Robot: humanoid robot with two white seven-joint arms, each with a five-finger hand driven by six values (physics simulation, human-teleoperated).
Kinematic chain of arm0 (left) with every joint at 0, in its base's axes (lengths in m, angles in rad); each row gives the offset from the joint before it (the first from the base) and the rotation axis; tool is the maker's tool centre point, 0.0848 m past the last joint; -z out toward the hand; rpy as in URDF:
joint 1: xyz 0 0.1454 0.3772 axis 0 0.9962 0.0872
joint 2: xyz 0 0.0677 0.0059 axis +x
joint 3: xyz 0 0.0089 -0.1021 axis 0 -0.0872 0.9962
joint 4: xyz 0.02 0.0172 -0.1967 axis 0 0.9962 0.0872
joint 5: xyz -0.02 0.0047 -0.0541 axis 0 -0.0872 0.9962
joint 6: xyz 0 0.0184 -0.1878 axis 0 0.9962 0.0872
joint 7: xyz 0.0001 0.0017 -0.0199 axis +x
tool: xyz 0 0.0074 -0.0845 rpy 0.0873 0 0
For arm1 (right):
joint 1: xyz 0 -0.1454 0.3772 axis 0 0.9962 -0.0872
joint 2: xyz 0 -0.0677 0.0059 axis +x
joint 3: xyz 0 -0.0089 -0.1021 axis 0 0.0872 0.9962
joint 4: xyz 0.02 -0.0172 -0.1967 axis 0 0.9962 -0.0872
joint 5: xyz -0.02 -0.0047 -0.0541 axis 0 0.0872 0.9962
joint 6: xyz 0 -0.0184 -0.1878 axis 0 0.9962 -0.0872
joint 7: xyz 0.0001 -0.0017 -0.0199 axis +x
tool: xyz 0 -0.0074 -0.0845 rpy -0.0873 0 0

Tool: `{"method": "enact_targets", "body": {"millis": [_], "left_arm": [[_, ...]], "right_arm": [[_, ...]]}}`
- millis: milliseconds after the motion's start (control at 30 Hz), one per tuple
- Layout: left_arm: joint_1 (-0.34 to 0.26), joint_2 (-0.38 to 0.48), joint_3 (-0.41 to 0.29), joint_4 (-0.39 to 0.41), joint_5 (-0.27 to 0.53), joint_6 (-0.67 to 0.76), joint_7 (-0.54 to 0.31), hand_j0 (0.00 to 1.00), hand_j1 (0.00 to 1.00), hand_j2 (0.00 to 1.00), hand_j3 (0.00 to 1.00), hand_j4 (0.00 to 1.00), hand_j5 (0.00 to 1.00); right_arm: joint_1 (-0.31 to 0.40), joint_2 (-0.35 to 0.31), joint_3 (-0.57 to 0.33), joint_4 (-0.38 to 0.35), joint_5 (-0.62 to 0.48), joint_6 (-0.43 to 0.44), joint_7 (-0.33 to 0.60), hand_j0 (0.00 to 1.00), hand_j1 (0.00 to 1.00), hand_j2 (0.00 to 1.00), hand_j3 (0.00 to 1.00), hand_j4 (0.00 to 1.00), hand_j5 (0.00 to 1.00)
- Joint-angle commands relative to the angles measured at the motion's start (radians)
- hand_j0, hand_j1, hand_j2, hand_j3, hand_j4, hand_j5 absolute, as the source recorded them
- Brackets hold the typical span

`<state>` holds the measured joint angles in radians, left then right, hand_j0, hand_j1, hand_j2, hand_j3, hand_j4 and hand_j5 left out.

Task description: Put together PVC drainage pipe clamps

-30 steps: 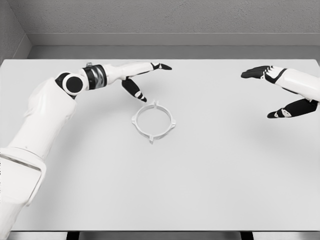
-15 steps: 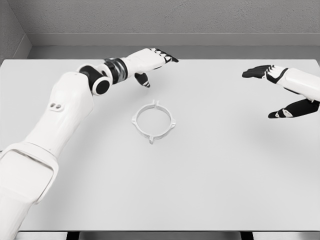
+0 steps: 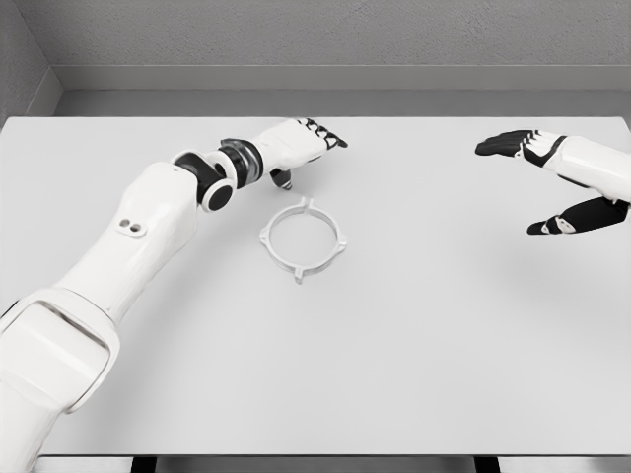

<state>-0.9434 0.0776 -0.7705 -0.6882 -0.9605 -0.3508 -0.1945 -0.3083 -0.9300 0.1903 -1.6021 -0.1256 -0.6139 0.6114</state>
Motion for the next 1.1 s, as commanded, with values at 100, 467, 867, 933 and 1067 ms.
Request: {"method": "enact_targets", "body": {"millis": [100,467,867,933,1067], "left_arm": [[0.0,0.022,-0.01,-0.007,0.014,-0.005,0.003,1.0,1.0,1.0,1.0,1.0,1.0],[0.015,0.12,0.019,-0.062,0.075,-0.26,0.013,1.0,1.0,1.0,1.0,1.0,1.0],[0.015,0.085,-0.009,-0.056,0.069,-0.235,0.015,1.0,1.0,1.0,1.0,1.0,1.0],[0.015,0.083,-0.009,-0.056,0.069,-0.234,0.015,1.0,1.0,1.0,1.0,1.0,1.0],[0.015,0.064,-0.009,-0.056,0.071,-0.234,0.015,1.0,1.0,1.0,1.0,1.0,1.0]], "right_arm": [[0.0,-0.001,-0.002,-0.006,-0.008,0.003,-0.001,1.0,1.0,1.0,1.0,1.0,1.0],[0.003,-0.035,-0.014,-0.027,-0.008,0.003,-0.001,1.0,1.0,1.0,1.0,1.0,1.0],[0.017,-0.072,-0.019,-0.03,-0.006,0.003,-0.001,1.0,1.0,1.0,1.0,1.0,1.0],[0.023,-0.073,-0.019,-0.035,-0.006,0.003,-0.001,1.0,1.0,1.0,1.0,1.0,1.0],[0.023,-0.087,-0.019,-0.049,-0.006,0.003,-0.001,1.0,1.0,1.0,1.0,1.0,1.0]]}}
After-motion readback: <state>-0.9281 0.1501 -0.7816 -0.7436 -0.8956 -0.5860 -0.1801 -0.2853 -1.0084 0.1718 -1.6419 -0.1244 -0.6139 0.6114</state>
